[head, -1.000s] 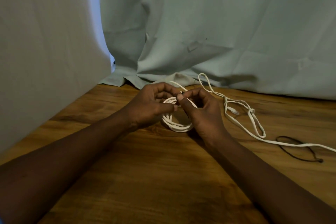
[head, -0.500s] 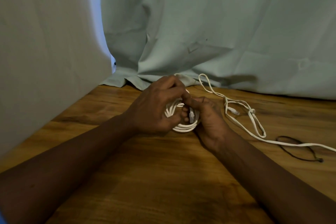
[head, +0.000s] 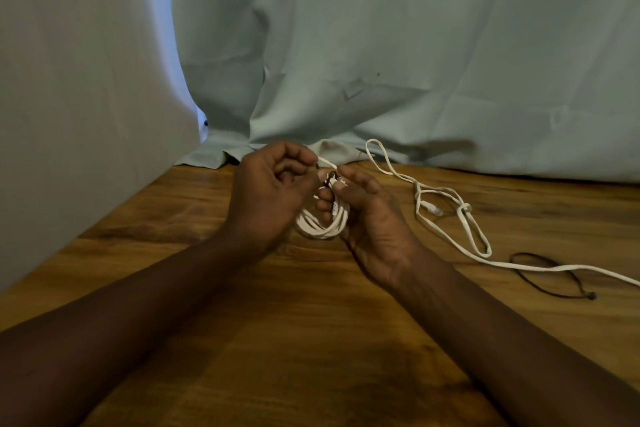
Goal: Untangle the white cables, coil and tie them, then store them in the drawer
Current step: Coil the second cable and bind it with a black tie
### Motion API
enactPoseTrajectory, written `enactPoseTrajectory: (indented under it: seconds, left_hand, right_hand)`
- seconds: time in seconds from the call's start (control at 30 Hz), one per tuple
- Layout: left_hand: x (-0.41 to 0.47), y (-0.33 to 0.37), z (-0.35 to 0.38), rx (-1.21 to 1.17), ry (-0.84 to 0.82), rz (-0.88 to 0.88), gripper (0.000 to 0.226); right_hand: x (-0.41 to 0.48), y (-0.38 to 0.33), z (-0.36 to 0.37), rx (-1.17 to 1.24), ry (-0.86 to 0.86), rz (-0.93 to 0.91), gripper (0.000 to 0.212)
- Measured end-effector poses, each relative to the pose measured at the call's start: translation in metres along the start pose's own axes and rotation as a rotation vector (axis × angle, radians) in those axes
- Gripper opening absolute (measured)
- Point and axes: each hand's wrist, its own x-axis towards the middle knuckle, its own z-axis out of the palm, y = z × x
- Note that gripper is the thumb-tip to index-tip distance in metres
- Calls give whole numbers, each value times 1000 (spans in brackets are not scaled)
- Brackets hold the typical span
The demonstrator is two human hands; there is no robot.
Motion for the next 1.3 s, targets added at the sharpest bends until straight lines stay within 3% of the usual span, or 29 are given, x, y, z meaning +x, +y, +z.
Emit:
enactPoseTrajectory:
  seconds: [0.1,0.33,0.43,0.73,1.07,1.3]
  left_hand:
    - [2,-2,-1,-56,52,-51,14]
    - [-2,10,0,34,7,48,25]
    - [-1,7,-3,183,75,146,16]
    - [7,7,-10,694,-1,560,15]
    - [8,11,-13,659,-74,568,9]
    - [9,3,-13,328,15,231,15]
  right_hand:
    - [-3,1,5,-2,6,-57,20]
    - [-8,2,9,56,59,-109,26]
    - [-10,2,12,83,53,-107,27]
    - [-10,4,14,63,116,-142,28]
    - [-10,4,9,-747,218,-570,25]
    - [-13,-11,5,-1327,192,-901,18]
